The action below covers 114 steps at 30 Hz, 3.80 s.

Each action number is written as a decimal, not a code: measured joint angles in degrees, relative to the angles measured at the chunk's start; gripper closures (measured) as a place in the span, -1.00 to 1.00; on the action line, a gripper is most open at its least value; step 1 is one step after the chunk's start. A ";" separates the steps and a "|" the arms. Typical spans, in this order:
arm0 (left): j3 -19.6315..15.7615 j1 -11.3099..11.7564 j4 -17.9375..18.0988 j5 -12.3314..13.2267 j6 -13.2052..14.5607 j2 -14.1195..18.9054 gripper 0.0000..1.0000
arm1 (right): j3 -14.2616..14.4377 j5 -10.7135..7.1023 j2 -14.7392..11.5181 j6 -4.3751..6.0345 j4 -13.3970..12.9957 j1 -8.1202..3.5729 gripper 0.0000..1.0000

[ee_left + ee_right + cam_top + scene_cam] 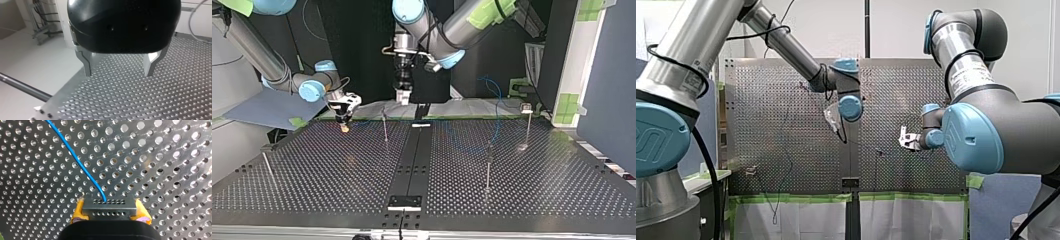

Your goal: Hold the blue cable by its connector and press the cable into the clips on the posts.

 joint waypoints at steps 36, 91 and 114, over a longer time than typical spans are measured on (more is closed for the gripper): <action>-19.07 0.04 2.20 0.33 -0.88 12.33 -1.00 | 2.53 3.22 -10.84 -1.92 7.04 -1.89 1.00; -27.51 0.40 3.86 3.07 0.95 12.29 -1.00 | 3.08 2.29 -19.52 -1.20 7.40 -0.22 1.00; -27.51 0.40 3.86 3.07 0.95 12.29 -1.00 | 3.07 2.29 -19.51 -1.20 7.40 -0.22 1.00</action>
